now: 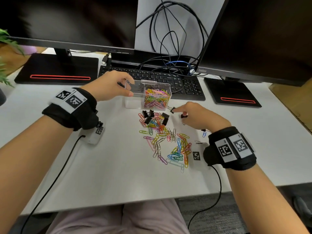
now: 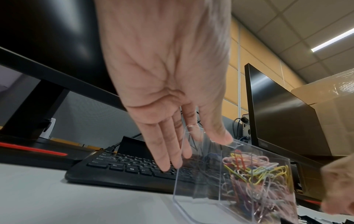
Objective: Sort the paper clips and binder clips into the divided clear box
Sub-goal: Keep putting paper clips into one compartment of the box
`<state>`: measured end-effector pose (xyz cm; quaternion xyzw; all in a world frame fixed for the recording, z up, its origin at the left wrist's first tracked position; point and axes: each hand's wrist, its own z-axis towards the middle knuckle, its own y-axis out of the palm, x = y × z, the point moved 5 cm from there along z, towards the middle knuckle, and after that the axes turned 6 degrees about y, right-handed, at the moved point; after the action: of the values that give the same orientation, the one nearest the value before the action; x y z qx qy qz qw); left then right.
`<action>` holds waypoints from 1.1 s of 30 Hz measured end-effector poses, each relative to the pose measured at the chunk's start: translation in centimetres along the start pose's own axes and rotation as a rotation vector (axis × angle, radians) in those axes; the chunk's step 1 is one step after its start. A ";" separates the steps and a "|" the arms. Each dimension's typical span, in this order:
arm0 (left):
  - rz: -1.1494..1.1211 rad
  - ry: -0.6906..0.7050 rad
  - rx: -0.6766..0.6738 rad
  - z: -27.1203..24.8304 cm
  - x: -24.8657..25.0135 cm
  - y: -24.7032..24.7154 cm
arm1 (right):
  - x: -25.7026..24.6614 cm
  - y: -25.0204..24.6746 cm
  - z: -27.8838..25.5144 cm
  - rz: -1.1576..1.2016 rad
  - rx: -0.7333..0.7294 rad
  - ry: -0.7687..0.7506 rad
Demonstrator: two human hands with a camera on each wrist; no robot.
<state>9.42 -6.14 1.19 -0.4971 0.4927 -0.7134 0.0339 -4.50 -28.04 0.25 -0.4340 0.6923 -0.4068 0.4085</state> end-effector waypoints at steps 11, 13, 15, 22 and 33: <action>-0.006 0.007 -0.004 0.0 -0.2 0.1 | -0.1 0.4 0.8 -0.132 -0.025 -0.005; 0.002 0.013 -0.005 0.0 -0.1 0.1 | 1.1 0.1 0.1 -0.093 0.003 0.058; 0.005 0.016 -0.001 0.0 -0.1 0.0 | 1.6 0.0 -0.9 -0.072 -0.040 0.134; 0.025 0.018 0.011 -0.1 0.0 0.0 | 2.7 0.9 -3.8 -0.238 -0.278 0.312; 0.039 0.001 0.014 -0.1 0.3 0.0 | -0.1 2.5 -2.6 -0.163 -0.188 0.194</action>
<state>9.20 -6.27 1.42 -0.4868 0.4973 -0.7163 0.0513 -7.56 -26.64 -1.14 -0.4837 0.7261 -0.4120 0.2627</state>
